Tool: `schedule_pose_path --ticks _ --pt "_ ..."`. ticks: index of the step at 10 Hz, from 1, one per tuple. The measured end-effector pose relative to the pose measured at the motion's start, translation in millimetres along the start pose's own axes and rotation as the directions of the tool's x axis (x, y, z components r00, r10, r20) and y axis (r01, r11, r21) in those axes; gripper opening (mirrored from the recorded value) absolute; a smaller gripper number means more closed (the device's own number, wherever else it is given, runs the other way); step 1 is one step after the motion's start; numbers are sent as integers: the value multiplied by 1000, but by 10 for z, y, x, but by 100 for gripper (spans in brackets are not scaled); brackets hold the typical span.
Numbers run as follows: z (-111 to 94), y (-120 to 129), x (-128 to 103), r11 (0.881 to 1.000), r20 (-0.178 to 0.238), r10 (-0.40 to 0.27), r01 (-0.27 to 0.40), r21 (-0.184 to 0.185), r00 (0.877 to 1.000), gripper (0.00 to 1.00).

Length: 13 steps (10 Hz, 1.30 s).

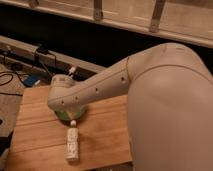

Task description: Place the bottle in the ceramic bowl

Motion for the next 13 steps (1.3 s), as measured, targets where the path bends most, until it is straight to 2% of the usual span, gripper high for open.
schedule_pose_path --ticks 1,2,6,8,11,13 --pt "3 -89 252 1000 -23 28 -28 8 999 80" --pt "3 -105 334 999 -29 36 -36 8 999 80" --pt "3 -90 339 1000 -36 27 -27 -4 999 80" --pt "9 41 351 998 -67 -46 42 -54 997 80" --pt "-28 466 479 988 -104 -120 108 -113 987 80" --pt "38 558 521 985 -116 -106 89 -149 988 80"
